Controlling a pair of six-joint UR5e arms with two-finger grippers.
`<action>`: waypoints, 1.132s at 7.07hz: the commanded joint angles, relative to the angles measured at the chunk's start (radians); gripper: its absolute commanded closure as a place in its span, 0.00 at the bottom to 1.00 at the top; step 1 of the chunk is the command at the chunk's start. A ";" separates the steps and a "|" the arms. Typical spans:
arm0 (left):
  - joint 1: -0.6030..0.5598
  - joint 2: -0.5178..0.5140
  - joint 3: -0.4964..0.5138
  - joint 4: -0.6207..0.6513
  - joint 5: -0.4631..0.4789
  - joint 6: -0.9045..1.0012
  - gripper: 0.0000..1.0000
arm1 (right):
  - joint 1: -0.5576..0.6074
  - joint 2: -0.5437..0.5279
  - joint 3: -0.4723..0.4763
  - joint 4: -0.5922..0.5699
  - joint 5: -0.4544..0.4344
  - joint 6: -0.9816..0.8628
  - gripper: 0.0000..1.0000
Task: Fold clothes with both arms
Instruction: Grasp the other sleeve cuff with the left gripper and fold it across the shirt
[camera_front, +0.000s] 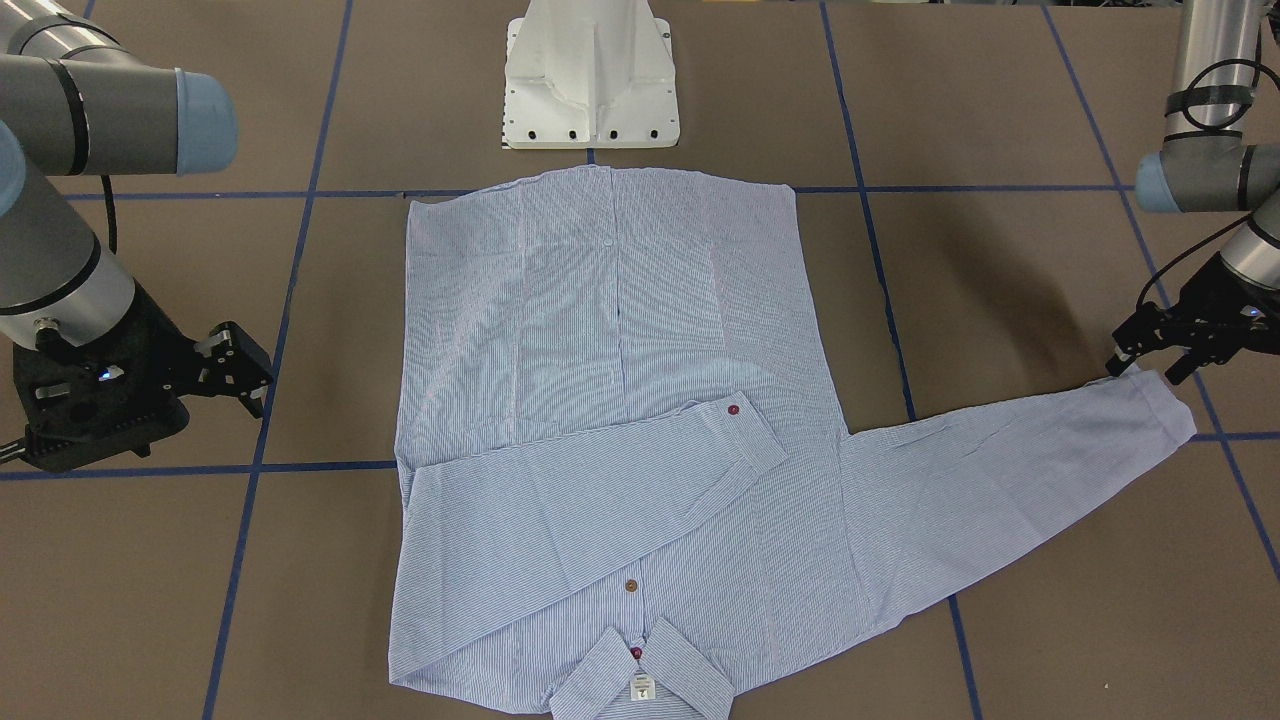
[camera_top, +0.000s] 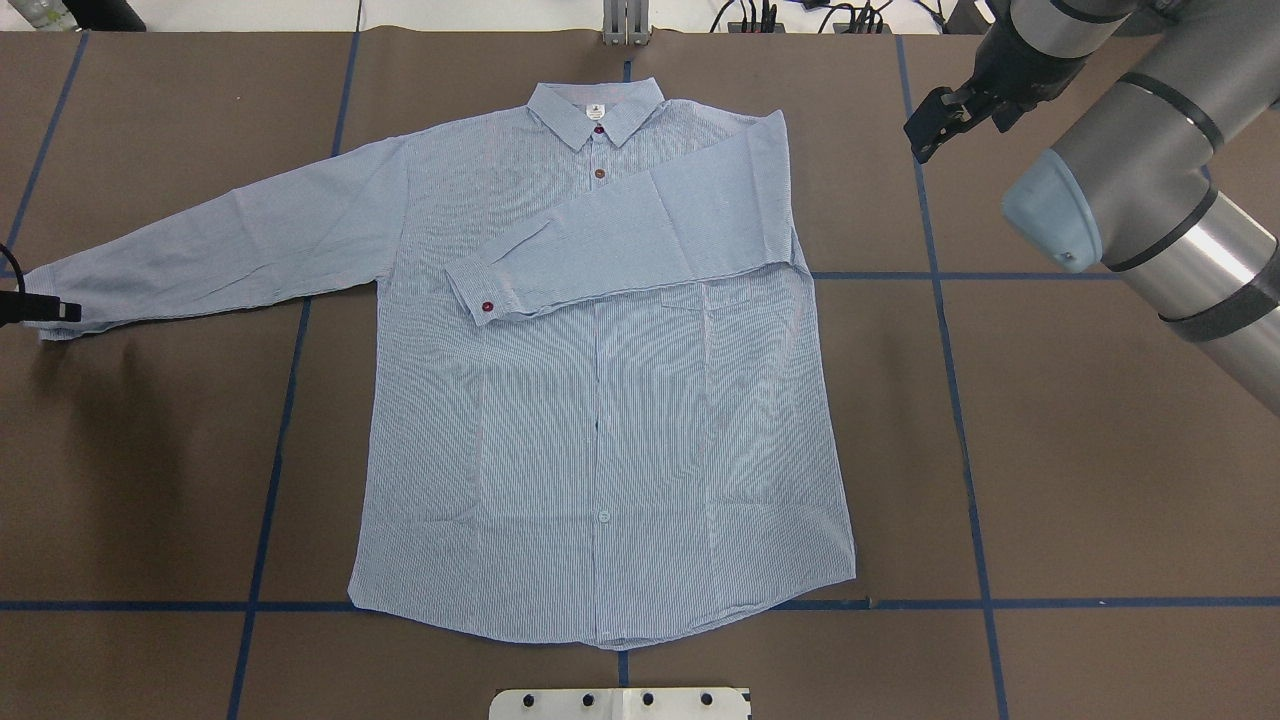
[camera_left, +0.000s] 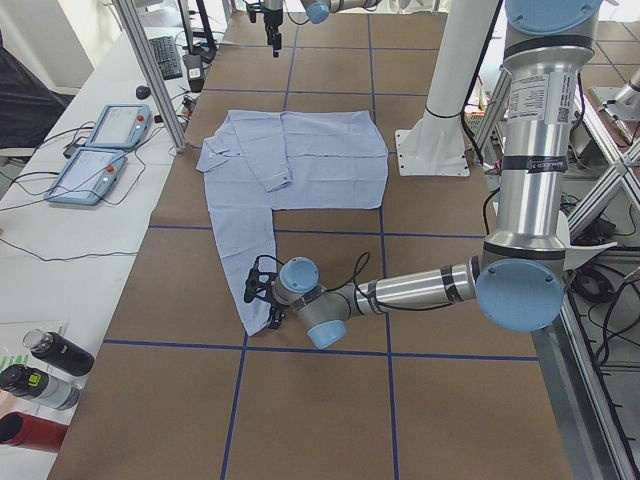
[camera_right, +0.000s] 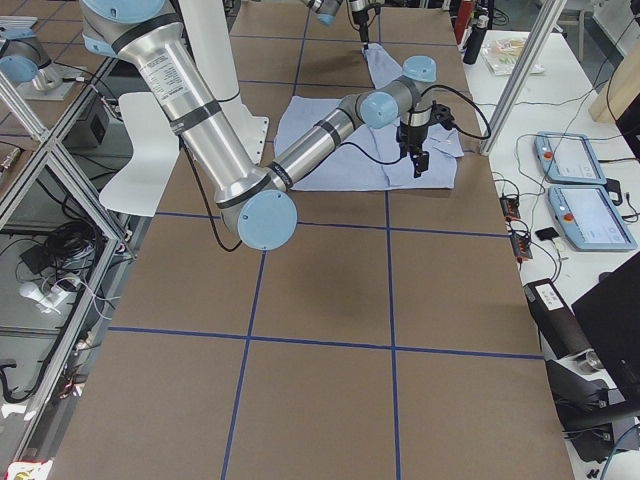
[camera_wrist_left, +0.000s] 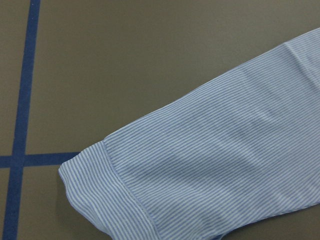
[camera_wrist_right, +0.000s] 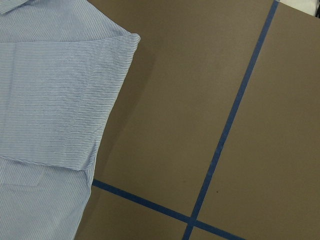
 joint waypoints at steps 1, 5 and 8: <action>0.003 -0.015 0.035 0.000 0.000 0.000 0.12 | -0.001 0.000 0.001 0.000 -0.001 0.000 0.00; 0.001 -0.014 0.024 -0.014 -0.011 0.006 1.00 | -0.003 0.006 0.003 0.000 -0.003 0.002 0.00; -0.005 -0.005 -0.083 -0.015 -0.147 -0.003 1.00 | -0.004 0.012 0.005 0.000 -0.003 0.029 0.00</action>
